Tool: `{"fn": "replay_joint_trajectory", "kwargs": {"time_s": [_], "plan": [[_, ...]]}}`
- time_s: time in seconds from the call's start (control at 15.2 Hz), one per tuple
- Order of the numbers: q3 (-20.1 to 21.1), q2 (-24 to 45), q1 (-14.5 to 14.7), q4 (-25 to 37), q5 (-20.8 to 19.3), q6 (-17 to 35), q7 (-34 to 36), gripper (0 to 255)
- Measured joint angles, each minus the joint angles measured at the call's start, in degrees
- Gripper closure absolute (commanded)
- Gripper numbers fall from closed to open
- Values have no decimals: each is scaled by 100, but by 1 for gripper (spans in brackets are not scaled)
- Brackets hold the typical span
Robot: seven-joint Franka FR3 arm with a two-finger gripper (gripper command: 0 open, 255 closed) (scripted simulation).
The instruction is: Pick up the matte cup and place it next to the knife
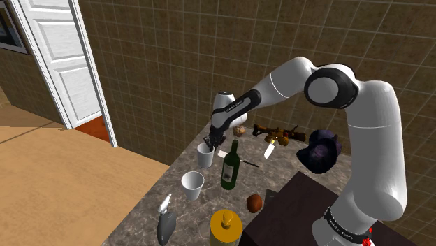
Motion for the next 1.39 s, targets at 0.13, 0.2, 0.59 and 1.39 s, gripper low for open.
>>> {"fn": "replay_joint_trajectory", "kwargs": {"time_s": [0.13, 0.2, 0.59, 1.39], "plan": [[-4, -103, 5, -8, -8, -94, 15, 255], [-7, -159, 8, 8, -15, -167, 26, 255], [-21, -503, 18, 17, -43, -518, 74, 255], [-77, -1096, -89, -1, -53, -1104, -27, 255]]}}
